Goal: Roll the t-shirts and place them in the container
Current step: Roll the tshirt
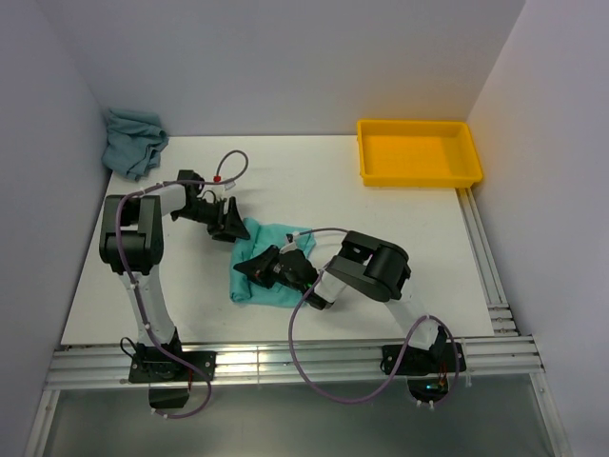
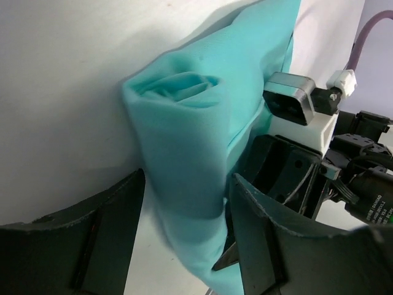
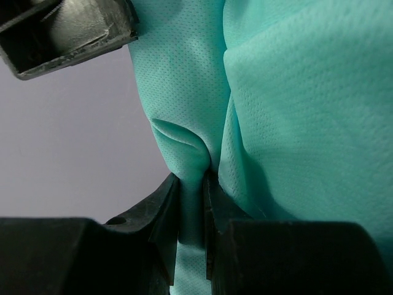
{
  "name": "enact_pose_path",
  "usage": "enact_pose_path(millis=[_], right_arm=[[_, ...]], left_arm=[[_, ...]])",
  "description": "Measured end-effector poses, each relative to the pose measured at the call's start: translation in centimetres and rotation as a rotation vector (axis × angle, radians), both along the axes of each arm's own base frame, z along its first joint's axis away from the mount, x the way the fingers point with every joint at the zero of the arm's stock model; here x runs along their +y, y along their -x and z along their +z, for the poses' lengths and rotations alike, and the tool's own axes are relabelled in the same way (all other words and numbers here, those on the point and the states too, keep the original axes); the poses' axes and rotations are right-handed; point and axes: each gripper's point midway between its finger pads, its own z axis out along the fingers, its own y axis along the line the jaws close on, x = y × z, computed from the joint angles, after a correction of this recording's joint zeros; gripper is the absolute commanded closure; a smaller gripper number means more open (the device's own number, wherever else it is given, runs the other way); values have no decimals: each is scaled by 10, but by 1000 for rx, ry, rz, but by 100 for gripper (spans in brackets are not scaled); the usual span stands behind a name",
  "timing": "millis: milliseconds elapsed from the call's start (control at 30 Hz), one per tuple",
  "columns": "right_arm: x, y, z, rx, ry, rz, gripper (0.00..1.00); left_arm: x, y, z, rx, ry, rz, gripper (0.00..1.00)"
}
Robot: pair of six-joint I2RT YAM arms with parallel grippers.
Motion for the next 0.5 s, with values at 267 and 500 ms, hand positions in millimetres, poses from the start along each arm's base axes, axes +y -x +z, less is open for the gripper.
enact_pose_path(millis=[267, 500], right_arm=[[-1, 1, -5, 7, 32, 2, 83], [3, -9, 2, -25, 232, -5, 57]], left_arm=[[-12, -2, -3, 13, -29, 8, 83], [5, -12, -11, 18, -195, 105, 100]])
